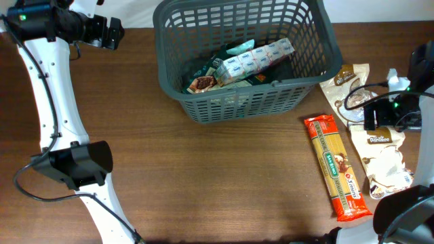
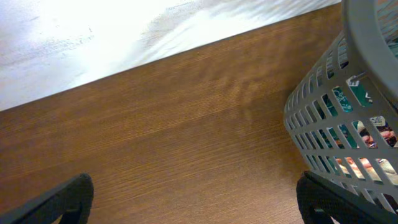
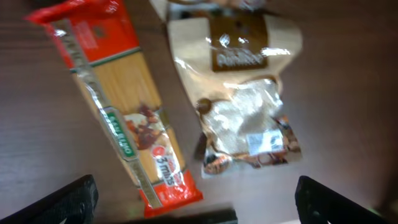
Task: Pack container
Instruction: 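Move the right gripper over the PanTree bag near the basket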
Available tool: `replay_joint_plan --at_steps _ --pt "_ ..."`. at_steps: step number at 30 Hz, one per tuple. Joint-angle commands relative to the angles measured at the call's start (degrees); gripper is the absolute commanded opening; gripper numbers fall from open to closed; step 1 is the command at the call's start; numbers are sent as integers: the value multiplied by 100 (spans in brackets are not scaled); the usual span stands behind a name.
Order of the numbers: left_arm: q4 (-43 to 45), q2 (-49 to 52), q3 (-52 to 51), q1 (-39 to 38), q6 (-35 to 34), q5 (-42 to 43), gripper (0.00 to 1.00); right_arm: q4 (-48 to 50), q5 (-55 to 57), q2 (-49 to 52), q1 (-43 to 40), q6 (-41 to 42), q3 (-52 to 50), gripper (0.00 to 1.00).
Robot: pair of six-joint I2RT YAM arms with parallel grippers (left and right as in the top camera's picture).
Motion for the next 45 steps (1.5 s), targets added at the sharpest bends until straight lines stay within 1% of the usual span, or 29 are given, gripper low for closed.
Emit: replay_joint_plan --at_steps 1,7,10,13,17,21,33,40,43,45 --pt "37 -66 52 15 15 -61 99 120 -450 48 -22 -402 70 99" --pt "-138 -55 9 15 13 -815 99 463 -448 81 -125 -925 70 99" --pt "-365 -55 9 15 11 -852 99 671 -455 164 -382 -986 68 99" --pt "-557 -55 9 15 11 -852 99 708 -780 352 -728 -1268 68 99" --pt "-697 -55 9 15 9 -852 99 850 -1569 699 -1185 -1604 68 99" --pt "-739 -55 9 15 9 -852 99 1167 -2087 1043 -1421 -1873 68 99" --pt "-780 -55 9 15 9 -828 99 2411 -2100 1740 -1366 -2863 70 99" --pt "-800 -52 9 13 -7 -501 99 2516 -2194 2068 -1366 -3891 70 99" --pt "-793 -55 9 15 -240 -481 99 2524 -2269 2251 -1364 -4203 70 99" --pt "-800 -55 9 15 -396 -481 99 2625 -2361 2428 -1364 -4256 70 99"
